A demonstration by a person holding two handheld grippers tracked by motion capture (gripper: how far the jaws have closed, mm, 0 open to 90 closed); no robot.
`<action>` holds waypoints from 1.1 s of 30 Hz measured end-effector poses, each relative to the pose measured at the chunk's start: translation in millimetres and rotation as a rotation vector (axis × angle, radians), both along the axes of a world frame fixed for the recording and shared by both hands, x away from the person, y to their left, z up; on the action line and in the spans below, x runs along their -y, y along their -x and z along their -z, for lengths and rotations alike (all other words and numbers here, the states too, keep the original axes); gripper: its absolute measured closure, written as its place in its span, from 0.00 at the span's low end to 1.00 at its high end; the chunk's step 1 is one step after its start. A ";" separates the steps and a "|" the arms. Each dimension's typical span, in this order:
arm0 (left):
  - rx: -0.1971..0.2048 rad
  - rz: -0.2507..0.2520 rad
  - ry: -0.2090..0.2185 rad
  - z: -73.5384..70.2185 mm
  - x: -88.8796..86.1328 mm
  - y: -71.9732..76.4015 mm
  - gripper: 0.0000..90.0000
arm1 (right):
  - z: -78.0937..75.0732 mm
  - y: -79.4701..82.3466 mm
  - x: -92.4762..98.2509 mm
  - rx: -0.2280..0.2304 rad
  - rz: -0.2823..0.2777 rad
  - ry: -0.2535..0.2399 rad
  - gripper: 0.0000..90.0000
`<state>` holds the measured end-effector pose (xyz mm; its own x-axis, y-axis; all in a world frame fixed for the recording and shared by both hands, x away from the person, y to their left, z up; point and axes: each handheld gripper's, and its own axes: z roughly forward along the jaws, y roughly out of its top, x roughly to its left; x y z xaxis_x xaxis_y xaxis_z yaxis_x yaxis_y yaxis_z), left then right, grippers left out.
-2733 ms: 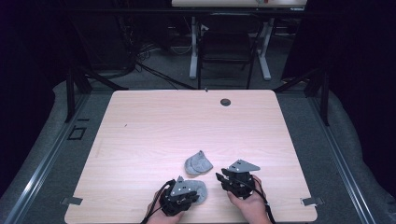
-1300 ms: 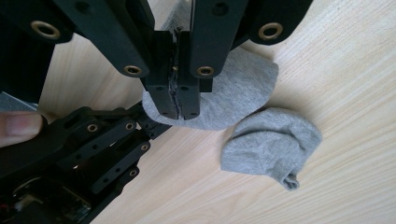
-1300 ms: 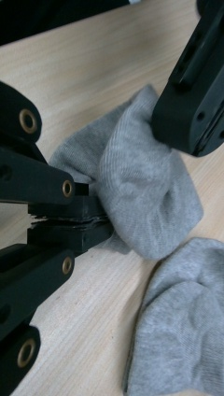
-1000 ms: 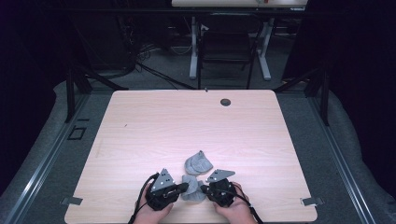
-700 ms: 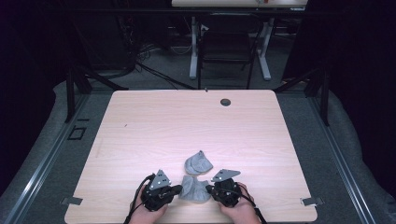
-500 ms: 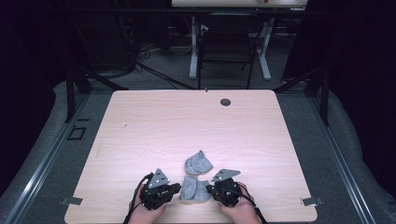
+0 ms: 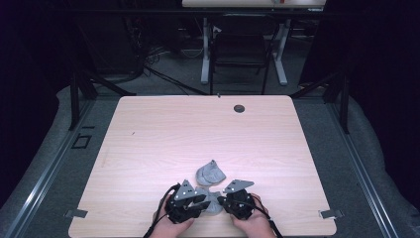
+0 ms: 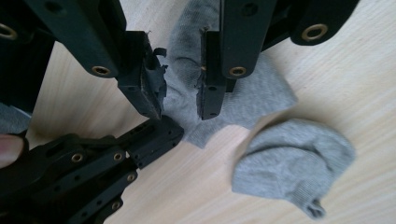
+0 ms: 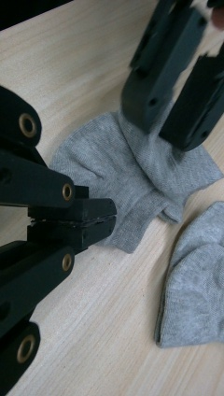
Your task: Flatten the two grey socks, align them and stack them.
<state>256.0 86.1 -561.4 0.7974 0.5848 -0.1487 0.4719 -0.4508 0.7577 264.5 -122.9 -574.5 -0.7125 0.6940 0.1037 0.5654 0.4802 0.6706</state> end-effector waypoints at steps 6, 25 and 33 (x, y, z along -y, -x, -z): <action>0.000 -0.016 -0.061 12.8 4.4 -2.6 0.80 | -0.3 0.2 -0.2 -0.001 0.000 0.004 0.99; 0.048 -0.099 -0.011 -12.9 -38.4 -1.1 0.97 | -0.5 -0.2 1.5 -0.004 -0.006 0.005 1.00; 0.013 -0.169 -0.014 -15.4 -65.3 1.3 0.93 | -0.7 -0.1 3.3 -0.003 -0.001 0.006 1.00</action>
<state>254.8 151.4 -546.0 0.6897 0.7125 -0.1296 0.5318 -0.3768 0.7585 264.6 -126.2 -573.7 -0.7131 0.6937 0.1017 0.5670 0.4852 0.6657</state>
